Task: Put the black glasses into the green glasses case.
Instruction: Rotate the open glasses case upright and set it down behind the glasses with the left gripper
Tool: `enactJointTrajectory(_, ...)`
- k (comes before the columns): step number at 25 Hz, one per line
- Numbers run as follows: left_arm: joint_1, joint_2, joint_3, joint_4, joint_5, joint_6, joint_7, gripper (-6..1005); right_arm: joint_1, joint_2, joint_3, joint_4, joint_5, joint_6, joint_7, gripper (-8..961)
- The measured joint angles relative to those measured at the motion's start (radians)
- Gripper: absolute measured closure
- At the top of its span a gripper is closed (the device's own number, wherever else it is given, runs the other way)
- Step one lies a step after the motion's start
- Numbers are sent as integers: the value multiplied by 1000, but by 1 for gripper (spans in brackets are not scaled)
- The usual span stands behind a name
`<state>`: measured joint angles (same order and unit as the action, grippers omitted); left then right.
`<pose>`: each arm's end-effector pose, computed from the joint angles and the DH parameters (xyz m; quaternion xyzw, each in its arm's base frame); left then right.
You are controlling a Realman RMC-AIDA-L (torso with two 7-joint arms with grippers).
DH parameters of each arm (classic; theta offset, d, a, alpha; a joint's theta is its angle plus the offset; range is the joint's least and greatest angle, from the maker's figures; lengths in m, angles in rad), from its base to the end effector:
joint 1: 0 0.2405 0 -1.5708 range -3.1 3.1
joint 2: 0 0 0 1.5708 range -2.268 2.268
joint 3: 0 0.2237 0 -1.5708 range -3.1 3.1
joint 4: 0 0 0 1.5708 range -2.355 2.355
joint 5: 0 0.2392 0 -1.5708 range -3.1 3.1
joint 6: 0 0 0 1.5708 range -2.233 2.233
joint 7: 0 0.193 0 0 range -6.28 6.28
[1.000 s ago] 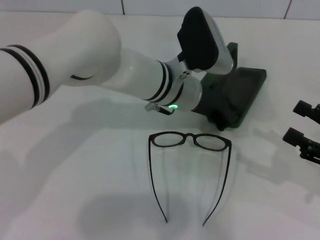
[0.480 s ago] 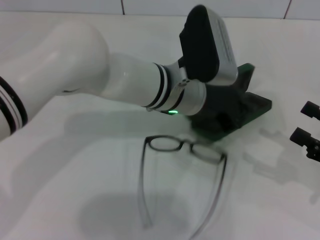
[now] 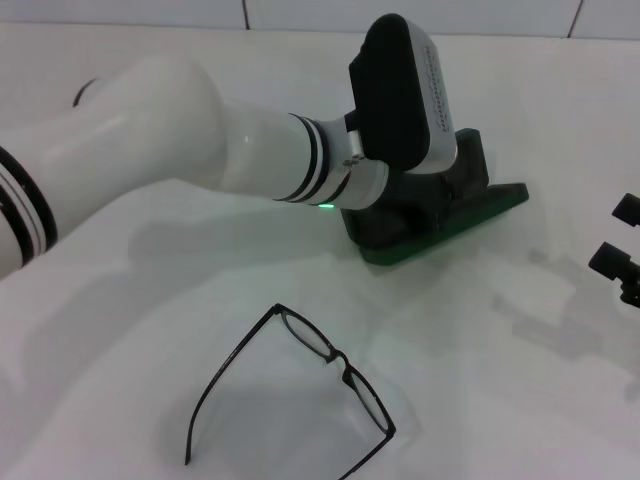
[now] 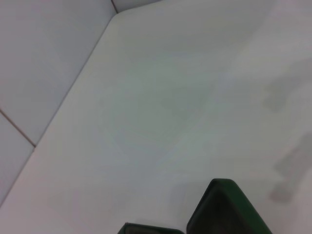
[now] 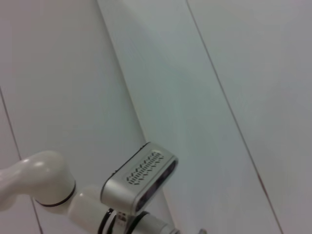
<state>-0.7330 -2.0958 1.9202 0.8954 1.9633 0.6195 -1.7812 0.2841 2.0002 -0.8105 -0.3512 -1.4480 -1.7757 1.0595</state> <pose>-0.0986 0.3982 -0.1805 -0.9794 0.0576 0.0106 0.1930 0.2681 0.2813 0.0057 -0.8433 0.2172 0.4484 0.2014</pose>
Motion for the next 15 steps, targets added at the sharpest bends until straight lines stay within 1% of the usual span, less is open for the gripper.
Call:
enactJointTrajectory(3,7,-1,-3,2,-5,40,-1,985,1,0,6,0,-1,3,1,69)
enactJointTrajectory(6,27,-6,23,9,-12,60,-2,985,2,0,6,0,0,8,3,69)
enactJointTrajectory(8,44,-7,61,29,-29,61,-2,985,3,-1,5,0,0,14,3,69)
enactJointTrajectory(11,50,-7,110,39,-46,43,-3,984,7,-2,5,0,0,22,3,69)
enactJointTrajectory(15,51,-8,123,46,-49,16,1,984,13,0,4,0,-5,23,3,69)
